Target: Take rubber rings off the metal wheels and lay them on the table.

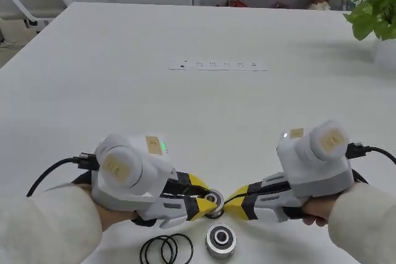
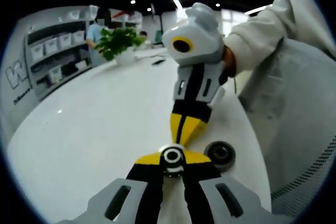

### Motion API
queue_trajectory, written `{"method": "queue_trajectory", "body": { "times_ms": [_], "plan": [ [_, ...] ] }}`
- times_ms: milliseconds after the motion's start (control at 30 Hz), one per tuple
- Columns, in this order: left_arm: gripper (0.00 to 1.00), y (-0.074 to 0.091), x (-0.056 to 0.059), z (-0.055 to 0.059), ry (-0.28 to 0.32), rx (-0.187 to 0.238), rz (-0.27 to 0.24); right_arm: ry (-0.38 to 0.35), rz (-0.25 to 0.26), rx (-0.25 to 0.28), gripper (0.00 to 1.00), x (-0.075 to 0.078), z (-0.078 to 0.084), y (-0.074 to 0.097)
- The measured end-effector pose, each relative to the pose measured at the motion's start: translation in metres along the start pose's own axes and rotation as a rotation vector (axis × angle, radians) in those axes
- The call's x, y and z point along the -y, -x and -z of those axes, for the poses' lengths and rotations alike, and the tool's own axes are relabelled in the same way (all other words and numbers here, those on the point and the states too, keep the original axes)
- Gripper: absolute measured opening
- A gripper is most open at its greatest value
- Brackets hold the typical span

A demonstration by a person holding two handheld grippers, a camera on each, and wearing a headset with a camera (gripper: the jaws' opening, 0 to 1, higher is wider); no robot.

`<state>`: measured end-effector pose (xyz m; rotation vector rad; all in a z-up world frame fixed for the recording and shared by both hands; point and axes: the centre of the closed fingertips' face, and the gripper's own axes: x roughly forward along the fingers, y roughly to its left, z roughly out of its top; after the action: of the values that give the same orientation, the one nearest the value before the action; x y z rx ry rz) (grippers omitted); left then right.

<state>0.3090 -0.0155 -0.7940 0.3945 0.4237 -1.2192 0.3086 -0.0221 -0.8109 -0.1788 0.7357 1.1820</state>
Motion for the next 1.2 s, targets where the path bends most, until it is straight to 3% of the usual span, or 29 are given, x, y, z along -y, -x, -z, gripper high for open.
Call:
{"method": "queue_trajectory", "body": {
  "times_ms": [133,233,300,400,1200],
  "plan": [
    [0.14,0.001,0.000,0.000,-0.006,0.000,-0.002,-0.092,-0.001,0.013,0.00,0.003,-0.001,0.002],
    [0.14,0.001,0.000,0.000,-0.013,-0.001,-0.005,-0.116,0.002,0.029,0.00,0.006,-0.004,0.004],
    [0.14,0.002,-0.001,0.000,-0.020,-0.004,-0.010,-0.190,-0.011,0.059,0.00,0.005,-0.008,0.006],
    [0.14,0.002,-0.001,0.000,-0.023,-0.005,-0.013,-0.232,-0.017,0.088,0.00,0.007,-0.012,0.008],
    [0.14,0.002,-0.001,-0.001,-0.034,-0.003,-0.020,-0.204,-0.040,0.094,0.00,-0.004,-0.022,0.005]
  ]
}}
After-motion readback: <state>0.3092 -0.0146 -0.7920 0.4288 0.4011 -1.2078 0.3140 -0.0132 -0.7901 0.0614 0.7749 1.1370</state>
